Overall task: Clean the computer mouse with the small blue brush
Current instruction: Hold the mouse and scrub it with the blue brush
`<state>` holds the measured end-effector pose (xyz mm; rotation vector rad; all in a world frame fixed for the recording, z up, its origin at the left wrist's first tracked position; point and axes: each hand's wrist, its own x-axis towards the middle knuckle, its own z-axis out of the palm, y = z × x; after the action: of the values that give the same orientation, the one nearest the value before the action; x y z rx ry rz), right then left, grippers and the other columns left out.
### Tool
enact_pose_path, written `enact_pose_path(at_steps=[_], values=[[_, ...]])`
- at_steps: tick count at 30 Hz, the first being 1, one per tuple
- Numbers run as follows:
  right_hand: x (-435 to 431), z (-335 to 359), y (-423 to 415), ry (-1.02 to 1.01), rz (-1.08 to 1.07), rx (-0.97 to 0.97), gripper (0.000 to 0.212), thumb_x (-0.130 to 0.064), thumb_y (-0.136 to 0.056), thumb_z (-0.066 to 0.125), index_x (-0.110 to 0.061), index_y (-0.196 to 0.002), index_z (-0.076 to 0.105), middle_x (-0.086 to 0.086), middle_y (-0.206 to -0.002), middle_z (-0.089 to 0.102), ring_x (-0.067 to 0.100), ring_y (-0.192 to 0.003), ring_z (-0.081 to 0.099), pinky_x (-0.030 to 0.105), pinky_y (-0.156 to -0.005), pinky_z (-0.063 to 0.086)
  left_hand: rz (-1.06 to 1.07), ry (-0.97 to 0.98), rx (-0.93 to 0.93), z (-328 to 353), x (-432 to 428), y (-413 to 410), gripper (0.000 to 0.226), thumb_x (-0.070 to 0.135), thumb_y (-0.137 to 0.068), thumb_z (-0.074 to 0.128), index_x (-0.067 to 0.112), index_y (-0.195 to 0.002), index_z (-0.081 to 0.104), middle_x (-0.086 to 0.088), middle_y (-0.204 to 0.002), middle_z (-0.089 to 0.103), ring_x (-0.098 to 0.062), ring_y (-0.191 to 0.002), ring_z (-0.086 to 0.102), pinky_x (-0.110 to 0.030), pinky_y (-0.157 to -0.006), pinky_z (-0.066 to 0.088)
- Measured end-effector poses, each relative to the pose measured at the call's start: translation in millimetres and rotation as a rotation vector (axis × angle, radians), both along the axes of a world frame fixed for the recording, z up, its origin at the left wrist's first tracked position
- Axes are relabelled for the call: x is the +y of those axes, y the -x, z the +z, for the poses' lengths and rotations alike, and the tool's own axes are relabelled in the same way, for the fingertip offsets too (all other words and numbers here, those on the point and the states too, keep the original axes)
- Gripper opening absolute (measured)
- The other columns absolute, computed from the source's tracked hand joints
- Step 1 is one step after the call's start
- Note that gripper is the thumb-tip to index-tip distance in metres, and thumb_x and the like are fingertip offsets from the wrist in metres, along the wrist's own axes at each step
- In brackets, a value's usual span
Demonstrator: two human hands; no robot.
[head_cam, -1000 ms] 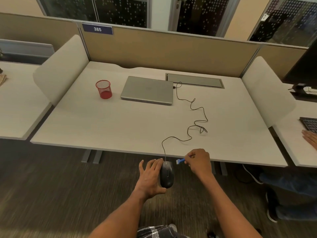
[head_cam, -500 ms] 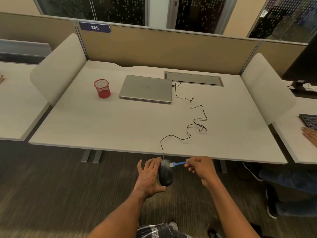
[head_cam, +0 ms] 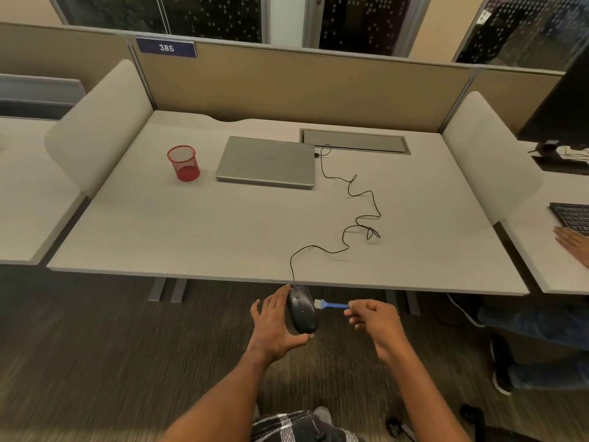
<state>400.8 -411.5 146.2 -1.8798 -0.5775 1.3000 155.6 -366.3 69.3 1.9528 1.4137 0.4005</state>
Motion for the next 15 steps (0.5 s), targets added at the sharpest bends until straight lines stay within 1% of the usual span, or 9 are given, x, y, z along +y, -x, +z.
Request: enact_pose_path(at_steps=[2, 3, 4, 7, 8, 9, 10, 12, 15], values=[[3, 3, 1, -0.01, -0.053, 0.135, 0.011, -0.017, -0.093, 0.075, -0.009, -0.098, 0.081, 0.009, -0.09, 0.081, 0.016, -0.077, 0.073, 0.03, -0.073, 0.059, 0.009, 0.003, -0.022, 1, -1, 0, 0.121, 0.076, -0.065, 0.075, 0.03, -0.161, 0.018, 0.007, -0.163, 0.034, -0.014, -0.152, 0.025, -0.06, -0.127, 0.002], [4, 3, 1, 0.001, -0.049, 0.146, 0.011, -0.017, -0.092, 0.075, -0.009, -0.097, 0.081, 0.009, -0.09, 0.081, 0.015, -0.076, 0.073, 0.029, -0.072, 0.059, 0.009, 0.005, -0.025, 1, -1, 0, 0.121, 0.075, -0.065, 0.076, 0.03, -0.161, 0.017, 0.007, -0.162, 0.034, -0.014, -0.152, 0.025, -0.06, -0.127, 0.001], [3, 2, 1, 0.025, -0.026, 0.095, 0.009, -0.016, -0.092, 0.075, -0.01, -0.095, 0.081, 0.008, -0.088, 0.081, 0.014, -0.074, 0.073, 0.027, -0.07, 0.058, 0.01, 0.004, -0.025, 1, -1, 0, 0.121, 0.075, -0.065, 0.076, 0.03, -0.161, 0.018, 0.006, -0.162, 0.034, -0.014, -0.152, 0.026, -0.06, -0.127, 0.002], [1, -4, -1, 0.07, 0.033, -0.223, 0.01, -0.012, -0.091, 0.074, -0.016, -0.083, 0.08, 0.0, -0.075, 0.079, 0.011, -0.069, 0.073, 0.022, -0.061, 0.055, 0.01, 0.003, -0.027, 1, -2, 1, 0.122, 0.076, -0.065, 0.075, 0.029, -0.161, 0.018, 0.005, -0.162, 0.035, -0.016, -0.151, 0.027, -0.061, -0.126, 0.004], [2, -5, -2, 0.067, 0.038, -0.297, 0.012, -0.011, -0.09, 0.074, -0.017, -0.081, 0.079, -0.002, -0.072, 0.078, 0.012, -0.069, 0.073, 0.022, -0.06, 0.054, 0.009, 0.008, -0.027, 1, -3, 2, 0.122, 0.076, -0.065, 0.075, 0.028, -0.161, 0.018, 0.005, -0.162, 0.034, -0.016, -0.151, 0.027, -0.061, -0.126, 0.004], [3, -5, -3, 0.06, 0.048, -0.32, 0.012, -0.012, -0.09, 0.074, -0.018, -0.081, 0.079, -0.002, -0.072, 0.077, 0.012, -0.07, 0.073, 0.022, -0.061, 0.054, 0.007, 0.011, -0.025, 1, -3, 2, 0.122, 0.076, -0.065, 0.075, 0.028, -0.161, 0.018, 0.005, -0.162, 0.034, -0.016, -0.151, 0.027, -0.061, -0.126, 0.004], [4, -3, -3, 0.048, 0.065, -0.291, 0.01, -0.013, -0.091, 0.074, -0.018, -0.083, 0.079, -0.003, -0.074, 0.078, 0.011, -0.07, 0.073, 0.022, -0.061, 0.054, 0.006, 0.012, -0.024, 1, -3, 2, 0.122, 0.076, -0.065, 0.075, 0.028, -0.161, 0.018, 0.005, -0.163, 0.034, -0.016, -0.151, 0.027, -0.061, -0.126, 0.004], [9, 3, -3, 0.017, 0.101, -0.164, 0.009, -0.016, -0.094, 0.072, -0.016, -0.09, 0.08, -0.001, -0.08, 0.08, 0.008, -0.069, 0.074, 0.02, -0.061, 0.055, -0.001, 0.01, -0.022, 0, -4, 2, 0.121, 0.076, -0.065, 0.075, 0.029, -0.162, 0.017, 0.006, -0.163, 0.033, -0.016, -0.151, 0.027, -0.061, -0.126, 0.005], [18, 9, -1, -0.037, 0.134, -0.091, 0.008, -0.019, -0.095, 0.072, -0.015, -0.095, 0.08, 0.001, -0.085, 0.081, 0.013, -0.078, 0.077, 0.02, -0.064, 0.056, -0.046, 0.004, -0.011, 0, -4, 2, 0.123, 0.075, -0.065, 0.076, 0.033, -0.162, 0.012, 0.008, -0.165, 0.03, -0.015, -0.152, 0.025, -0.06, -0.127, 0.004]])
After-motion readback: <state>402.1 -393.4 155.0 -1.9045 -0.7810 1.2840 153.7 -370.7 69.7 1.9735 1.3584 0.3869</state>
